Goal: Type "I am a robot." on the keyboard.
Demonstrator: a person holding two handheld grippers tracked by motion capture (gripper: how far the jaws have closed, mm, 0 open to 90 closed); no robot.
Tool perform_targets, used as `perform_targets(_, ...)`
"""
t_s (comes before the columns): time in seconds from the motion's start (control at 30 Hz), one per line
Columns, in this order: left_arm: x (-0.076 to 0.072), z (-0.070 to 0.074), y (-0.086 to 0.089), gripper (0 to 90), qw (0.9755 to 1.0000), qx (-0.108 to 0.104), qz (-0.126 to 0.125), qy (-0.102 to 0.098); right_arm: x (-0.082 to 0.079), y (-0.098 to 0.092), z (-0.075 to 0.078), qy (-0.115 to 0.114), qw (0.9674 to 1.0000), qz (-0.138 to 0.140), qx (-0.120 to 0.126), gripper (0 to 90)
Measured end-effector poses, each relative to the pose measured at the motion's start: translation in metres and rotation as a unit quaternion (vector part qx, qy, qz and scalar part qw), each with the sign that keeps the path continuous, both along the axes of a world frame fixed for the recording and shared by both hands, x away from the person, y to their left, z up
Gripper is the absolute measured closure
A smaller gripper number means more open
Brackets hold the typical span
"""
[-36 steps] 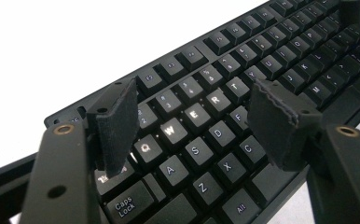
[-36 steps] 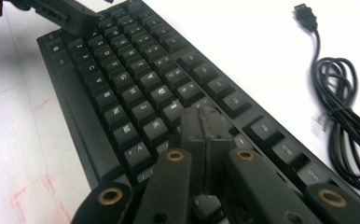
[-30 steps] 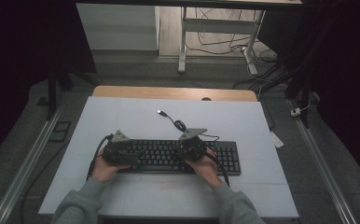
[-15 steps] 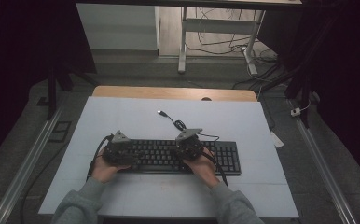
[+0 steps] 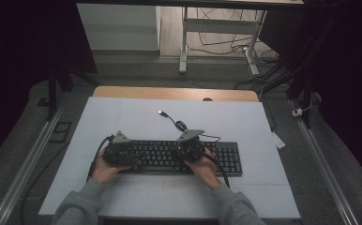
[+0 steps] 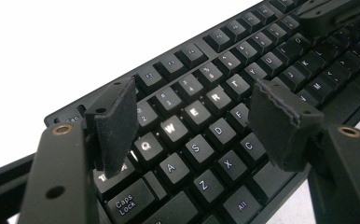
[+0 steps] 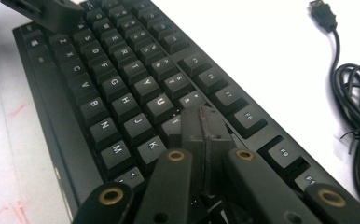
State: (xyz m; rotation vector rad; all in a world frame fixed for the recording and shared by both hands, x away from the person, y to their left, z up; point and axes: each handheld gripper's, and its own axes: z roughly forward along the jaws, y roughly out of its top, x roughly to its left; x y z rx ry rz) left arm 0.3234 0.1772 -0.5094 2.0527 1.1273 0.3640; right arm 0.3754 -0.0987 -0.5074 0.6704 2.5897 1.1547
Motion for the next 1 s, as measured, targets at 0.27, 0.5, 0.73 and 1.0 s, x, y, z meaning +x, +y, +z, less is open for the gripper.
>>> perform_targets(0.27,0.0,0.0,0.001,32.6,1.0,-0.001,0.0,-0.001,-0.005,-0.016,0.008,-0.007,0.9997,-0.01,0.021,85.3)
perform_targets(0.5,0.0,0.001,0.001,32.6,1.0,0.0,0.002,-0.001,-0.013,-0.043,0.012,-0.009,0.999,-0.033,0.029,68.4)
perform_targets(0.73,0.0,0.001,0.002,32.5,1.0,-0.001,0.003,-0.002,-0.024,-0.07,0.015,-0.016,0.9978,-0.052,0.038,55.8)
perform_targets(1.0,0.0,0.001,0.004,32.5,1.0,-0.003,0.006,-0.003,-0.041,-0.09,0.011,-0.027,0.9976,-0.052,0.037,50.9)
